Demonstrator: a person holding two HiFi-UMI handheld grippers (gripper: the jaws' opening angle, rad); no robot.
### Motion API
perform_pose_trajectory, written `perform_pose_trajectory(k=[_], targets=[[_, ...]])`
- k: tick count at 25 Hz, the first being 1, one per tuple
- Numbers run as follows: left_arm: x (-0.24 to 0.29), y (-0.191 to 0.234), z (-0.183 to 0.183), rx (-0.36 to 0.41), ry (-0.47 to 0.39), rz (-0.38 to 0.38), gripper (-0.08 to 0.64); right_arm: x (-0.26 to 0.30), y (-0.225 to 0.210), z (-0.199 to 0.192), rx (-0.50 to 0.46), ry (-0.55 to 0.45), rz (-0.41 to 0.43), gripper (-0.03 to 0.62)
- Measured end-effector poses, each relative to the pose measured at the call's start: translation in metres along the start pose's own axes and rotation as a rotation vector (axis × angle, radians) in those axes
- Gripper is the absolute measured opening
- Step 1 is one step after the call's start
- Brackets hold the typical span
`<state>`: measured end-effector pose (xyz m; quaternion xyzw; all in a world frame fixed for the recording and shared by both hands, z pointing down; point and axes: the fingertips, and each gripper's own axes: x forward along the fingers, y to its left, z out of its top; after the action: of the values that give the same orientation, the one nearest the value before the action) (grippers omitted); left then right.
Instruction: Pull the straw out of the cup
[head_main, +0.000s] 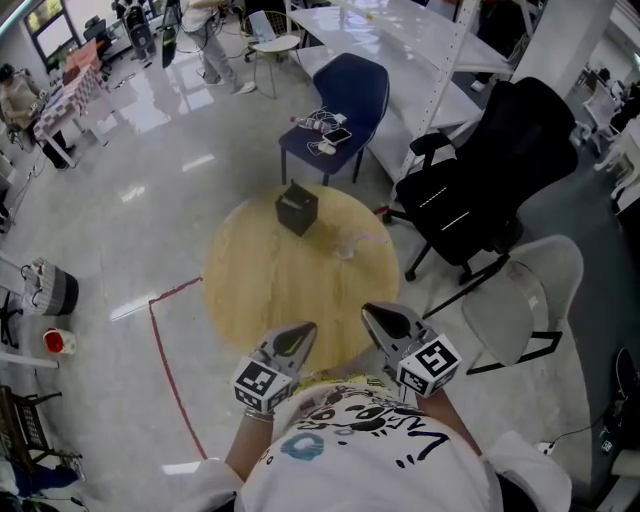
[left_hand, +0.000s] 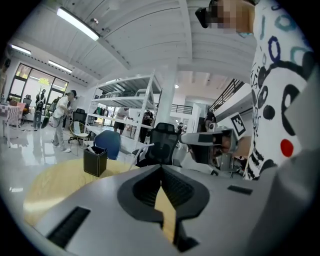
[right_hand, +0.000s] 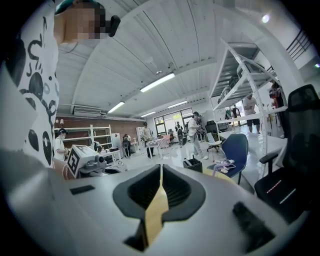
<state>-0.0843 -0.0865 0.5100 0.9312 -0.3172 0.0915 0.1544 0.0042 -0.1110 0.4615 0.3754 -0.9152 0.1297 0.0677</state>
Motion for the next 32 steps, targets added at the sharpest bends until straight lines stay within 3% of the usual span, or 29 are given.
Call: perform_pose_trajectory(k=[8,12,16,26,32], targets=[[0.045,0.001,-0.001,-0.046,0.008,0.059,0.015,-0.005,-0.044,-0.011,-0.008,0.045,0.048,0.029],[0.063,0.0,0.014,-0.108,-0.043,0.121,0.015,-0.006,-0.063,-0.015,-0.016,0.085,0.105,0.029],[0.077,0.001,0.014,-0.105,-0.03,0.145,0.015,0.001,-0.081,-0.012,-0.037,0.091,0.137,0.029],[0.1,0.015,0.019,-0.095,-0.024,0.253,0.015,0.021,-0.133,-0.021,-0.049,0.105,0.134,0.029],[0.11,0.015,0.018,-0.099,-0.014,0.282,0.015,0.036,-0.158,-0.034,-0.065,0.131,0.113,0.031]])
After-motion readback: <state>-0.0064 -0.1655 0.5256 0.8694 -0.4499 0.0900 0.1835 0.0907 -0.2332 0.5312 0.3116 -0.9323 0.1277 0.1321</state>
